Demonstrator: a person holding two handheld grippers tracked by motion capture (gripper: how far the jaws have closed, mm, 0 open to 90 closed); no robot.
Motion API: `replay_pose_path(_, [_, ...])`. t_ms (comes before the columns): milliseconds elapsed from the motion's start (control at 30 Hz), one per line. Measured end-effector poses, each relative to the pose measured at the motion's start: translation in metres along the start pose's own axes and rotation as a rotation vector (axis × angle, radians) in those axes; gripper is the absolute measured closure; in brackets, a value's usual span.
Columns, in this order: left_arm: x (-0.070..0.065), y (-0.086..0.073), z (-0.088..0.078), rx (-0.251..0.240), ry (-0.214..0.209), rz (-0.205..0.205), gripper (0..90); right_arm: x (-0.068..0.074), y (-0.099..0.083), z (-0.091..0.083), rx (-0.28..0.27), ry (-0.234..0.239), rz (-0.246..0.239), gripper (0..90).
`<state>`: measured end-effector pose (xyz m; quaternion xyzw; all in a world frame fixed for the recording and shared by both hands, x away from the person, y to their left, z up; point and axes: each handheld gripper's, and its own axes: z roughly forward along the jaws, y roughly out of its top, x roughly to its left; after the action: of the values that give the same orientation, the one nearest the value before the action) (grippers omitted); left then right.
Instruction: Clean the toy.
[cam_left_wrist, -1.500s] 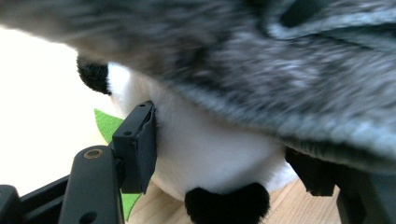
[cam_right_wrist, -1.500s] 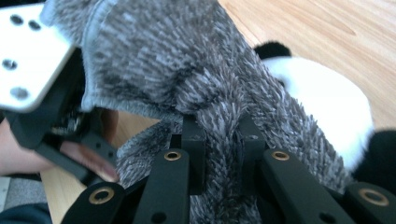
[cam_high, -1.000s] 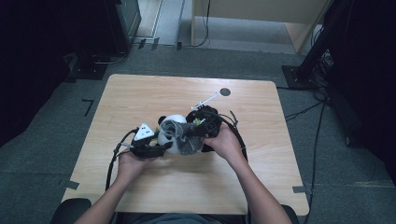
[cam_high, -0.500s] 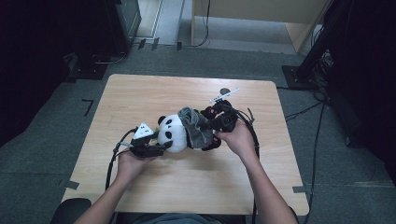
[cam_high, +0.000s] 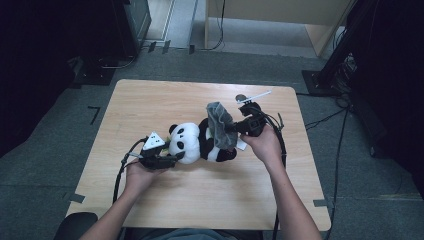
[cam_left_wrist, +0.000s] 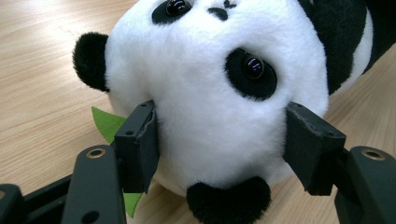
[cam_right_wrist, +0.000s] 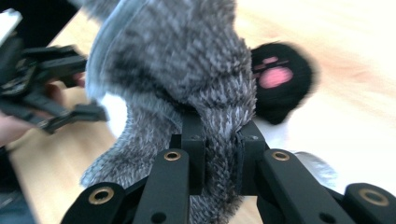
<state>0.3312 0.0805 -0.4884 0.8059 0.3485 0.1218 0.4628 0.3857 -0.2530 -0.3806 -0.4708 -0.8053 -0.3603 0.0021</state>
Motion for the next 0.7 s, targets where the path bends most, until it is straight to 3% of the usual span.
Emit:
replay_pose_path(100, [0.000,-0.001,0.000,-0.004,-0.002,0.008,34.1,-0.006,0.000,-0.006,-0.015,-0.006,0.027,79.4])
replay_pose_path(233, [0.001,-0.001,0.000,-0.008,-0.005,0.001,33.9,-0.008,0.001,-0.017,-0.049,-0.015,0.016,79.4])
replay_pose_path(467, [0.000,-0.001,0.000,-0.014,-0.003,-0.008,33.5,0.006,-0.001,-0.039,-0.103,-0.003,-0.025,79.2])
replay_pose_path(700, [0.000,0.001,0.000,-0.001,-0.001,-0.012,33.5,0.018,-0.014,-0.058,-0.122,0.050,-0.051,79.2])
